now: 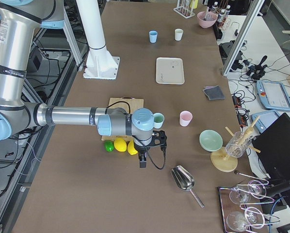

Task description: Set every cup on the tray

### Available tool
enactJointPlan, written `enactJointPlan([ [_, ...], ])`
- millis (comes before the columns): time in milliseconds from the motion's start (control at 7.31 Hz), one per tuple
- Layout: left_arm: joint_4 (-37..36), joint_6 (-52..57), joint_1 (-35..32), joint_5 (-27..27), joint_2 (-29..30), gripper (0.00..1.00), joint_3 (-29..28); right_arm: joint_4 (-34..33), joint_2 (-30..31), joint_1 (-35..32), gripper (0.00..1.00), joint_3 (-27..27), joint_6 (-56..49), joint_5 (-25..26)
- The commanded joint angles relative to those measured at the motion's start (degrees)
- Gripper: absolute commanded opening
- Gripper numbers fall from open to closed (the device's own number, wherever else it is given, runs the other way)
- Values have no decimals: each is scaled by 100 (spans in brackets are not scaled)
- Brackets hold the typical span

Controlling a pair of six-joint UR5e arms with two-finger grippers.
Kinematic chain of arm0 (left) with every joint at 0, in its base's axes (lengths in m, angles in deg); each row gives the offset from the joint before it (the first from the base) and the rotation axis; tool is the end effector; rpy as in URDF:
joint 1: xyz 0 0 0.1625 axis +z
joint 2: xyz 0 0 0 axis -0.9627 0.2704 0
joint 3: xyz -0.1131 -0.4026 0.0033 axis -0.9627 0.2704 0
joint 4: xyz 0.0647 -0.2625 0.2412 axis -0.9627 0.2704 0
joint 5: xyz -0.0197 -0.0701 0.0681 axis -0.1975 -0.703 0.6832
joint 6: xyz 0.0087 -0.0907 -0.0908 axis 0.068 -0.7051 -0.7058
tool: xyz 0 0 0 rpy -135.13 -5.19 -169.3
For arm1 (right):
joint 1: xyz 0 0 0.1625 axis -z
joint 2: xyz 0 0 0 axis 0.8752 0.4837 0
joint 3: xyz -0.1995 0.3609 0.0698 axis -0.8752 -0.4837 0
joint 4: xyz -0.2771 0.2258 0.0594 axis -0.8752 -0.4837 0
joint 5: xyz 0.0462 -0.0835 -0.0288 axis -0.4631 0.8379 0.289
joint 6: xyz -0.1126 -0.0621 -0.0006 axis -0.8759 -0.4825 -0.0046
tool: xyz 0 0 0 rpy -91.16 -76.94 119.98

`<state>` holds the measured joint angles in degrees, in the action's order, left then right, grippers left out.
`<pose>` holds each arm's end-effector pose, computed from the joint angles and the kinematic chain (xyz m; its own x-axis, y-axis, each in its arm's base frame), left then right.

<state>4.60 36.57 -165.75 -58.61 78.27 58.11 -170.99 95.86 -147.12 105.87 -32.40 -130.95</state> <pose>-0.0533 -0.3597 0.6458 0.7079 0.2700 -0.6526 -0.1497 0.9604 0.2350 0.0258 -0.3314 0.6592 0.7448 -0.1215 0.6561 0.1020 0.9925 0.0680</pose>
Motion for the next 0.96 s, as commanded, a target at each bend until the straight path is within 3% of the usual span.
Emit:
enactJointPlan([
  [0, 31, 57, -5, 0, 12, 98, 68, 0, 9, 0, 100, -2, 0, 0],
  [821, 400, 4, 12, -9, 223, 98, 191, 18, -176, 0, 100, 244, 0, -44],
])
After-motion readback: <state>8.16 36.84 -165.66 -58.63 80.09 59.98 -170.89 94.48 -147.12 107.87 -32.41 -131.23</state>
